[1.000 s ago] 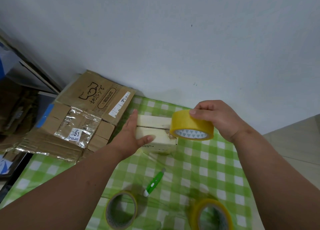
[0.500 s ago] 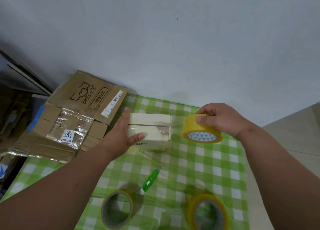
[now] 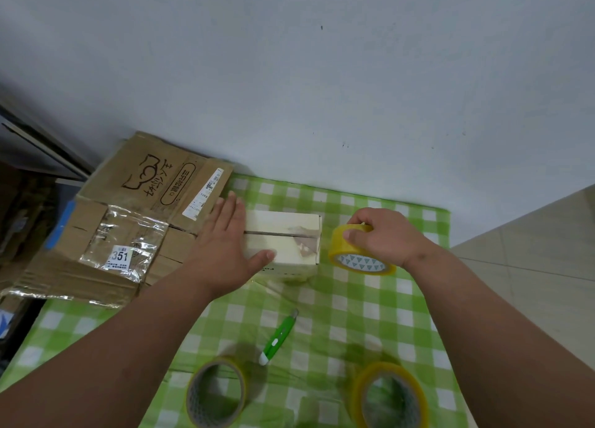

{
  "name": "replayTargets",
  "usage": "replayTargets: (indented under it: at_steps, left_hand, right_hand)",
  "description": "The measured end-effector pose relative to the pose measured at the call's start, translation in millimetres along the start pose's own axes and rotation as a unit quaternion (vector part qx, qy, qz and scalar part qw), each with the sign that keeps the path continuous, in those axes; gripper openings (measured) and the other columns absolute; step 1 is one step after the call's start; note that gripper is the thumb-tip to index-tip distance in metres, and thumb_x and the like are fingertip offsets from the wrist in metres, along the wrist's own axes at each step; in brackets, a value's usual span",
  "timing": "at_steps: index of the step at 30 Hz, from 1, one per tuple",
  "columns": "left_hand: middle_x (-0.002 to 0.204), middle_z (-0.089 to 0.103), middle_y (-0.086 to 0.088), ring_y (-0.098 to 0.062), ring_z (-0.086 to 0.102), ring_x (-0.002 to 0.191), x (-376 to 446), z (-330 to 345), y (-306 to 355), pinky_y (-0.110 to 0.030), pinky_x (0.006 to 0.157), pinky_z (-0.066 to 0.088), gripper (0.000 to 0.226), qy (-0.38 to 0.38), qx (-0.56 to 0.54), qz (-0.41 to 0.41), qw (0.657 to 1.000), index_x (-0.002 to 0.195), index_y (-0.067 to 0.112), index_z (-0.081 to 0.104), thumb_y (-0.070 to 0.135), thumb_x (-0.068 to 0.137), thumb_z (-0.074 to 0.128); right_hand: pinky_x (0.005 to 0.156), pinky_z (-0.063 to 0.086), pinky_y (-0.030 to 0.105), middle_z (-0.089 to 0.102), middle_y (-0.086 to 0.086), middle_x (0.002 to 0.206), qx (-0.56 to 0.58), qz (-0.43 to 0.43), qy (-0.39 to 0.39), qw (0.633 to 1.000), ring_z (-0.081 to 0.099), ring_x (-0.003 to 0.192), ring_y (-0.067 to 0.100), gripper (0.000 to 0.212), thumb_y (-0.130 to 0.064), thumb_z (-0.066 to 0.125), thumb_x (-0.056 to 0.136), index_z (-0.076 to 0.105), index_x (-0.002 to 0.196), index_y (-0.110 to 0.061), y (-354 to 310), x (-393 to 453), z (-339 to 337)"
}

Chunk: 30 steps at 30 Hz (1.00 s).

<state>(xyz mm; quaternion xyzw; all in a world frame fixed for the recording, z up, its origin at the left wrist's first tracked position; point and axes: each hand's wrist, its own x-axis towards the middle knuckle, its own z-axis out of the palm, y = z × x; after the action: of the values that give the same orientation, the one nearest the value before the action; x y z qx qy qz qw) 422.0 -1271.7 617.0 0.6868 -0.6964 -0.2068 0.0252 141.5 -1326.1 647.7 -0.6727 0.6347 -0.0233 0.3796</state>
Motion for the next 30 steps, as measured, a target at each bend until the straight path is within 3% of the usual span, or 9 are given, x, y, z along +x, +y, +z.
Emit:
replayTargets:
  at_steps: [4,8,11,15,22,26,30]
  left_hand:
    - [0.164,-0.016,-0.001,-0.020,-0.025,0.147,5,0,23,-0.034,0.115,-0.019,0.085,-0.021,0.088,0.059,0.994,0.156,0.017,-0.013,0.049,0.096,0.038]
    - [0.165,-0.015,-0.002,-0.029,-0.021,0.149,5,0,34,-0.044,0.119,-0.013,0.069,-0.050,0.105,0.007,0.993,0.157,0.017,-0.008,0.040,0.100,0.024]
    - [0.164,-0.017,0.000,-0.028,-0.023,0.148,12,-5,33,-0.046,0.119,-0.013,0.067,-0.096,0.098,-0.008,0.991,0.157,0.020,-0.010,0.039,0.099,0.020]
    - [0.164,-0.019,0.002,-0.027,-0.025,0.148,22,-5,33,-0.047,0.118,-0.016,0.070,-0.120,0.080,-0.028,0.989,0.156,0.024,-0.011,0.056,0.097,0.011]
    - [0.163,-0.020,-0.006,-0.029,-0.027,0.147,13,22,44,-0.047,0.118,-0.016,0.094,-0.001,0.111,-0.040,0.993,0.154,0.020,-0.018,0.078,0.080,-0.010]
    - [0.164,-0.016,-0.006,-0.029,-0.023,0.148,16,23,43,-0.051,0.120,-0.011,0.106,-0.007,0.117,-0.043,0.992,0.154,0.018,-0.016,0.086,0.073,-0.012]
    - [0.165,-0.011,0.004,-0.024,-0.021,0.149,19,21,44,-0.063,0.117,0.000,0.107,-0.041,0.091,-0.078,0.992,0.153,0.027,-0.016,0.093,0.070,-0.003]
  right_hand:
    - [0.079,0.049,0.034,0.062,-0.005,0.101,-0.009,-0.003,0.004,1.000,0.058,0.093,0.017,0.022,-0.042,0.059,0.091,0.065,0.104,-0.026,-4,1,7]
    - [0.066,0.042,0.029,0.062,-0.004,0.098,-0.010,-0.014,0.005,1.000,0.057,0.090,0.018,0.020,-0.042,0.057,0.091,0.062,0.102,-0.027,-12,4,17]
    - [0.066,0.038,0.030,0.062,-0.004,0.098,-0.021,-0.021,0.009,1.000,0.056,0.090,0.018,0.015,-0.042,0.055,0.092,0.058,0.100,-0.029,-13,5,20]
    - [0.061,0.038,0.027,0.061,-0.004,0.097,-0.004,-0.009,0.009,1.000,0.056,0.088,0.017,0.016,-0.043,0.054,0.093,0.058,0.101,-0.030,-12,7,21]
    - [0.058,0.035,0.026,0.056,-0.010,0.087,-0.014,-0.006,0.021,1.000,0.054,0.084,0.015,0.020,-0.043,0.054,0.093,0.059,0.106,-0.029,-10,7,26]
    - [0.068,0.038,0.029,0.057,-0.007,0.086,-0.018,-0.014,0.042,0.999,0.055,0.087,0.019,0.020,-0.041,0.055,0.093,0.059,0.106,-0.026,-11,5,31]
    - [0.068,0.037,0.029,0.056,-0.007,0.084,-0.018,-0.022,0.054,0.998,0.054,0.084,0.019,0.014,-0.041,0.056,0.093,0.056,0.101,-0.029,-10,2,34]
